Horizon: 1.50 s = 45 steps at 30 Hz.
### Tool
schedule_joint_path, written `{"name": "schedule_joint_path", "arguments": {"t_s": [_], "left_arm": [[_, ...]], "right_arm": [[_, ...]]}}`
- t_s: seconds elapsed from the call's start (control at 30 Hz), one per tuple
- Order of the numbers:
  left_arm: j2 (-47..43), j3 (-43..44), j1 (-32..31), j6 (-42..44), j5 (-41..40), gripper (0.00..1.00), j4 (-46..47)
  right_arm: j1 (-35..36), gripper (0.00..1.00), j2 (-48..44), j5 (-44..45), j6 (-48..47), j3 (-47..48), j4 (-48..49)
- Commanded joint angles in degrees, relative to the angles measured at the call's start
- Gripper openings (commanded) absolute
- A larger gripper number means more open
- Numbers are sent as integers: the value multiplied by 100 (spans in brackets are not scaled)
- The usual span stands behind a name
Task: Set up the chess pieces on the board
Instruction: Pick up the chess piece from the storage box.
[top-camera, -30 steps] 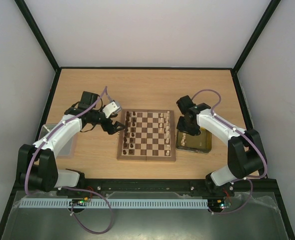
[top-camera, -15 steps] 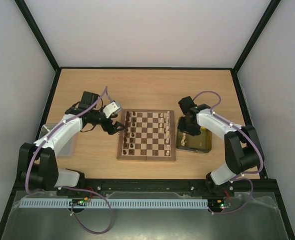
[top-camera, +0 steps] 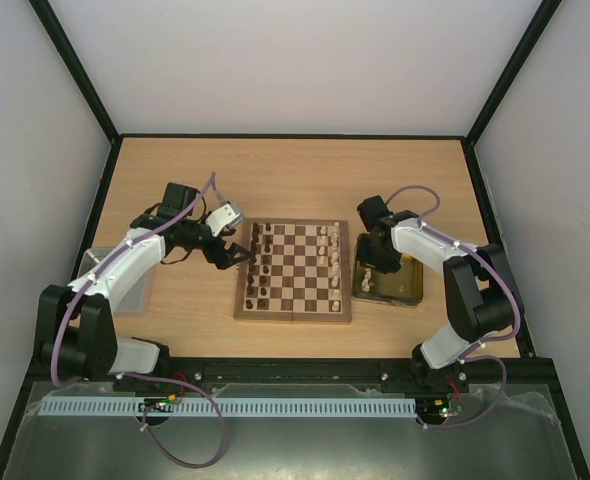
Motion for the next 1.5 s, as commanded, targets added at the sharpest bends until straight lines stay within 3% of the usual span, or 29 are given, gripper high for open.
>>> {"name": "schedule_joint_path", "arguments": {"t_s": [0.0, 0.4, 0.97, 1.47], "left_arm": [[18, 12, 10, 79, 129, 93, -59], [-16, -8, 15, 88, 138, 93, -77], [-6, 13, 18, 73, 169, 93, -55], [-13, 26, 14, 70, 146, 93, -68]], "right_arm": [[-30, 22, 99, 96, -10, -57, 100], [-33, 6, 231, 179, 62, -49, 180], [20, 3, -878, 221, 138, 626, -857], [1571, 2, -786, 266, 827, 1427, -1189]]}}
